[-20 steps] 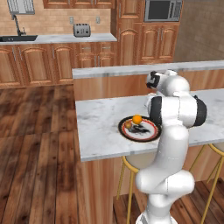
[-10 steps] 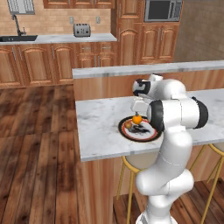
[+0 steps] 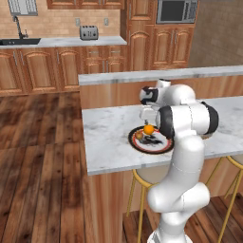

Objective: Take the fruits from the plate on the dining counter and place two fruits in each bowl.

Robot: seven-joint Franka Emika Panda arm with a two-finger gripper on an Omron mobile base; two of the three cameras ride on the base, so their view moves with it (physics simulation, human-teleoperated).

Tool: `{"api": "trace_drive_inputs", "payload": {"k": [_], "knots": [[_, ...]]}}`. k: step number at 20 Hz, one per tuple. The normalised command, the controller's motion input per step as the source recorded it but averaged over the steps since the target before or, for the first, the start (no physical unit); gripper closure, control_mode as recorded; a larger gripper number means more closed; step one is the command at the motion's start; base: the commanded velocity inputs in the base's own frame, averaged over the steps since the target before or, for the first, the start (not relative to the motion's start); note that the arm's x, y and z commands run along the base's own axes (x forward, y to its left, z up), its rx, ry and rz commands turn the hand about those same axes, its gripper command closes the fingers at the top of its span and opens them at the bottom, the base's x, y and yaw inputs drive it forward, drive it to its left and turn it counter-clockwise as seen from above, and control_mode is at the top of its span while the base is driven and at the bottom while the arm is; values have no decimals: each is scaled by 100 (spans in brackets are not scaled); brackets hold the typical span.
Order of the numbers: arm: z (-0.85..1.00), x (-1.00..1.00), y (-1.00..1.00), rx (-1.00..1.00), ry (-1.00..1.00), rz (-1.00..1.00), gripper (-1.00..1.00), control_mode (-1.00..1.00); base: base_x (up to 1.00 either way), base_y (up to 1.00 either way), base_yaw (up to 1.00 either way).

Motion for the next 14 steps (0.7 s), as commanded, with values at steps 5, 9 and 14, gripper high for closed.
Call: {"api": "trace_drive_inputs", "payload": {"k": [5,9,14], "knots": [[-31,15,1,-6,1,0,-100,-100,0,0,0],[-49,25,1,-1,1,0,-100,-100,0,0,0],[-35,24,0,0,0,0,-100,-100,0,0,0]]}}
